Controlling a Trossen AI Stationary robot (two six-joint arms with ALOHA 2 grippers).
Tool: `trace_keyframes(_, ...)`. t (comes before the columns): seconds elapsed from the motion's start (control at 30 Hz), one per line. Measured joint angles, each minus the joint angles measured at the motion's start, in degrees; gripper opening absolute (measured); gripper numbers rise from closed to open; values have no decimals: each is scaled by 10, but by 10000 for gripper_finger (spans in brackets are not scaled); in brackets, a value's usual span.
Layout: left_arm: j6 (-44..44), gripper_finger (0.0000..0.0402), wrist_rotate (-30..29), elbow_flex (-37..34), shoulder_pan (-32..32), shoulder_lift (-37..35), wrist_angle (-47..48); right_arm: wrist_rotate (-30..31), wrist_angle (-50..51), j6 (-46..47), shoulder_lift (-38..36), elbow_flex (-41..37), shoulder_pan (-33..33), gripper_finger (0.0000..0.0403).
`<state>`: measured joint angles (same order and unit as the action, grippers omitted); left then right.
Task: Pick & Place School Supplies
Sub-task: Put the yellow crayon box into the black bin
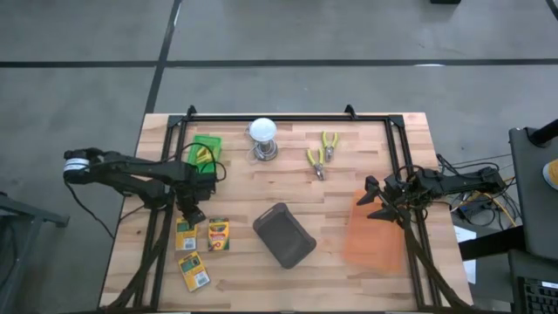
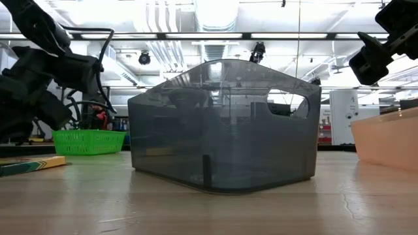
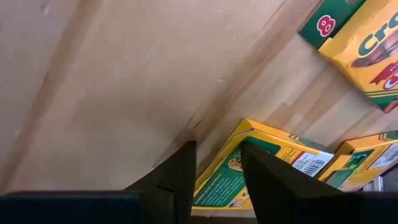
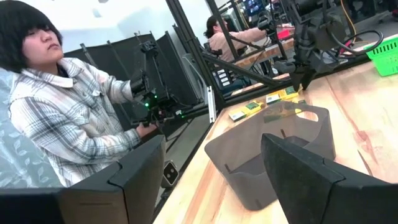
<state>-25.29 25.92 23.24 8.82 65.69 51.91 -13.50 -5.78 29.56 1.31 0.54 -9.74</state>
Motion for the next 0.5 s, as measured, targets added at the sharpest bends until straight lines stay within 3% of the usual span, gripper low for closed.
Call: trace_keyframes(0.5, -1, 23, 8, 0, 0, 0, -17, 0, 0, 0, 0, 0, 0, 261)
